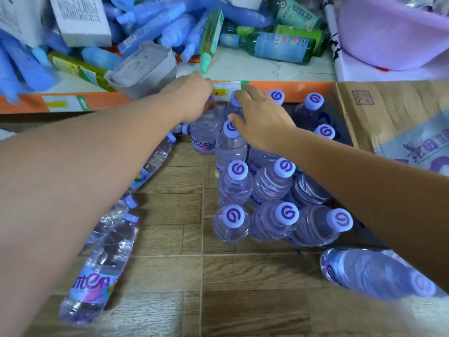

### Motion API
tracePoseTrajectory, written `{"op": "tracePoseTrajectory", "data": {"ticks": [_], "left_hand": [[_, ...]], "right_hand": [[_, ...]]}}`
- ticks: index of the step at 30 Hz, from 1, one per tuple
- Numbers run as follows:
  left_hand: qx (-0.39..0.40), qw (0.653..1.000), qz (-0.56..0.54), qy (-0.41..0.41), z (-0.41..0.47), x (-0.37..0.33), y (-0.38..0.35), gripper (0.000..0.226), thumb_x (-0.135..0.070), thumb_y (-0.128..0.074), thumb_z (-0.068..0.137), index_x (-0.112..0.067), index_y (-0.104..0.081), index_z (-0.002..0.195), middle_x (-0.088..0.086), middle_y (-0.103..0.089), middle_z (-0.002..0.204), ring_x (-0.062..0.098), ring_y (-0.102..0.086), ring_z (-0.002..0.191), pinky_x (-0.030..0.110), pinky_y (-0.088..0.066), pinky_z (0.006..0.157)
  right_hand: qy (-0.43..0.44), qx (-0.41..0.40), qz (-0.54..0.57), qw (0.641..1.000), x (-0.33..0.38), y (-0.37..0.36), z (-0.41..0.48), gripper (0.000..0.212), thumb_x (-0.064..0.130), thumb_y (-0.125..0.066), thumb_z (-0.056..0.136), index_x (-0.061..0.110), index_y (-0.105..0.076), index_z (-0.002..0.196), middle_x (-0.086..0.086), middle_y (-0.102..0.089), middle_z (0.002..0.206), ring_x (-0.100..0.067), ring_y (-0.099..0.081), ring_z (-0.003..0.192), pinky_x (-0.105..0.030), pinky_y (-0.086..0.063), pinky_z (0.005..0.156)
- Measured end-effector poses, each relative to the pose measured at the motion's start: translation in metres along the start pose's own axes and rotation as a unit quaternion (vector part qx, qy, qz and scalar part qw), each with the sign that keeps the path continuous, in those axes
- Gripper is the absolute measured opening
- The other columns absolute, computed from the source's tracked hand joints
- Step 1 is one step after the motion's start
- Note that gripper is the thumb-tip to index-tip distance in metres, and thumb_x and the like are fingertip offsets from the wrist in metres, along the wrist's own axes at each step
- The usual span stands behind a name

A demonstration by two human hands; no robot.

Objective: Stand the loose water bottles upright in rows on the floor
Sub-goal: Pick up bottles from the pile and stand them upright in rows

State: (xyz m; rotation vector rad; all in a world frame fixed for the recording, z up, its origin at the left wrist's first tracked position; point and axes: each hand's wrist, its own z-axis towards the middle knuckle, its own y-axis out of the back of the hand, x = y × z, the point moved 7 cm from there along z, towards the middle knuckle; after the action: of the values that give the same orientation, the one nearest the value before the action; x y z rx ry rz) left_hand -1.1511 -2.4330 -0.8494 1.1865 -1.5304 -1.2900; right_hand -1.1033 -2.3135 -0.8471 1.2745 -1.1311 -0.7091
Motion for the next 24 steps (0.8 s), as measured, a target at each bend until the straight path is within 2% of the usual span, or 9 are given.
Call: {"op": "tracePoseTrajectory", "data": {"ticks": [6,9,12,15,21,24], "left_hand": [[0.007,0.997,0.014,0.072,-0.001,0.009,0.008,0.052,-0.044,-0.044,0.095,0.005,-0.06,0.103,0.03,-0.058,0.11,0.041,-0.056,0.104,0.037,-0.041,0.076],[-0.017,0.993,0.015,0.117,0.0,0.01,0.017,0.058,-0.047,-0.043,0.093,0.006,-0.058,0.11,0.028,-0.055,0.117,0.04,-0.054,0.11,0.039,-0.044,0.083],[-0.028,0.988,-0.006,0.15,0.007,0.01,0.021,0.059,-0.048,-0.05,0.09,0.004,-0.054,0.118,0.024,-0.052,0.125,0.039,-0.052,0.115,0.039,-0.045,0.087],[-0.024,0.988,-0.003,0.152,0.012,0.005,0.013,0.059,-0.044,-0.057,0.089,0.003,-0.051,0.123,0.023,-0.051,0.128,0.037,-0.051,0.119,0.04,-0.045,0.09],[-0.041,0.983,-0.048,0.171,0.008,0.012,-0.002,0.045,-0.031,-0.051,0.095,0.006,-0.052,0.12,0.025,-0.051,0.126,0.038,-0.051,0.118,0.041,-0.044,0.091],[-0.05,0.978,-0.103,0.171,0.0,0.014,-0.003,0.056,-0.043,-0.05,0.093,0.008,-0.051,0.117,0.029,-0.053,0.124,0.041,-0.052,0.115,0.042,-0.044,0.088]], "right_hand": [[0.0,-0.011,0.008,1.0,-0.001,-0.001,0.002,0.051,0.032,-0.04,0.099,0.008,-0.032,0.143,-0.009,-0.02,0.157,-0.028,-0.023,0.143,-0.039,-0.029,0.11],[0.002,-0.017,0.007,1.0,-0.001,0.0,0.002,0.05,0.031,-0.041,0.099,0.008,-0.033,0.142,-0.009,-0.02,0.156,-0.028,-0.023,0.143,-0.039,-0.029,0.11],[0.006,-0.017,0.003,1.0,0.001,0.002,0.001,0.05,0.031,-0.041,0.099,0.008,-0.033,0.142,-0.009,-0.019,0.157,-0.027,-0.021,0.144,-0.038,-0.028,0.111],[0.013,-0.014,-0.004,1.0,0.001,0.002,0.0,0.05,0.031,-0.041,0.099,0.008,-0.032,0.143,-0.009,-0.017,0.158,-0.027,-0.02,0.144,-0.038,-0.027,0.112],[0.009,-0.011,0.003,1.0,-0.001,-0.002,0.001,0.049,0.031,-0.04,0.099,0.008,-0.033,0.143,-0.009,-0.018,0.157,-0.027,-0.021,0.143,-0.038,-0.029,0.11],[0.007,-0.018,0.004,1.0,-0.001,-0.004,0.002,0.049,0.031,-0.04,0.099,0.008,-0.034,0.142,-0.01,-0.02,0.156,-0.028,-0.023,0.142,-0.038,-0.029,0.109]]}}
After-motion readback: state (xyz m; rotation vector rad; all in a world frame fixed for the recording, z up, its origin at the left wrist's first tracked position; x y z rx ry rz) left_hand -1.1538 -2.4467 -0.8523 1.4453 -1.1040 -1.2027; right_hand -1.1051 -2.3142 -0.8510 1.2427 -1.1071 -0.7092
